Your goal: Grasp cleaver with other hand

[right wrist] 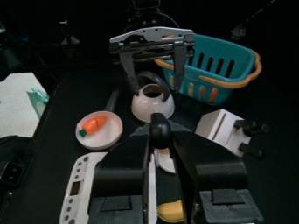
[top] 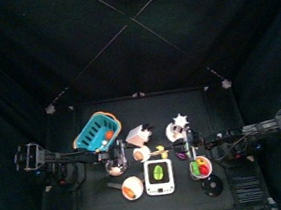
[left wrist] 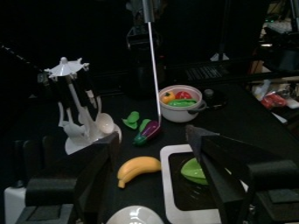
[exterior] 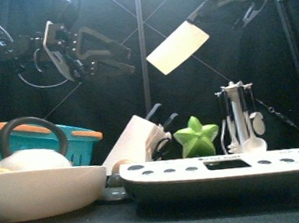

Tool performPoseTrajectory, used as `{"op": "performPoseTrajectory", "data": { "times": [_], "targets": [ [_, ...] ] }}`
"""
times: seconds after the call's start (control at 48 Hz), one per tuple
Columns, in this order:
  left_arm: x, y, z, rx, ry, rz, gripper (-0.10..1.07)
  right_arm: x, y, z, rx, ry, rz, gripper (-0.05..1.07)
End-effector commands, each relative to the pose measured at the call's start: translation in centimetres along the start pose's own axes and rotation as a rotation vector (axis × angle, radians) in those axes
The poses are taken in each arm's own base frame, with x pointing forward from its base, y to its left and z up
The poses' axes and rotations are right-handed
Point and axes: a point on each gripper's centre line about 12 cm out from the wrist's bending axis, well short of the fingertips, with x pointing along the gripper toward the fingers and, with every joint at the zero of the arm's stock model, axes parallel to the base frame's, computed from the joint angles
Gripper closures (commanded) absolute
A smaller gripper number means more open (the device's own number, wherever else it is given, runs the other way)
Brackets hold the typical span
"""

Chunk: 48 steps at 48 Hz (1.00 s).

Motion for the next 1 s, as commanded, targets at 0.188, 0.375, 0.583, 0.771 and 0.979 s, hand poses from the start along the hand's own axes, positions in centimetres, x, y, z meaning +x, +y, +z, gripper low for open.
{"op": "performPoseTrajectory", "data": {
  "times": [0.188, 0.375, 0.583, 0.771, 0.979],
  "targets": [
    [3.0, 0.8, 1.2, -0.056, -0.051, 0.053, 0.01, -0.2, -0.4, 1.3, 0.001, -0.037, -0.010, 0.50],
    [3.4, 1.1, 1.1, -0.103, -0.051, 0.090, 0.02, -0.2, -0.6, 1.2, 0.002, -0.034, -0.018, 0.50],
    [4.3, 0.4, 1.5, -0.093, -0.064, 0.066, 0.02, -0.2, -0.9, 1.3, 0.005, -0.035, -0.030, 0.50],
    [4.8, 0.2, 1.6, -0.092, -0.069, 0.058, 0.14, -0.2, -1.1, 1.2, 0.006, -0.034, -0.036, 0.50],
    [5.2, 0.2, 1.3, -0.090, -0.063, 0.057, 0.37, -0.2, -1.1, 1.5, 0.007, -0.041, -0.037, 0.50]
  ]
}}
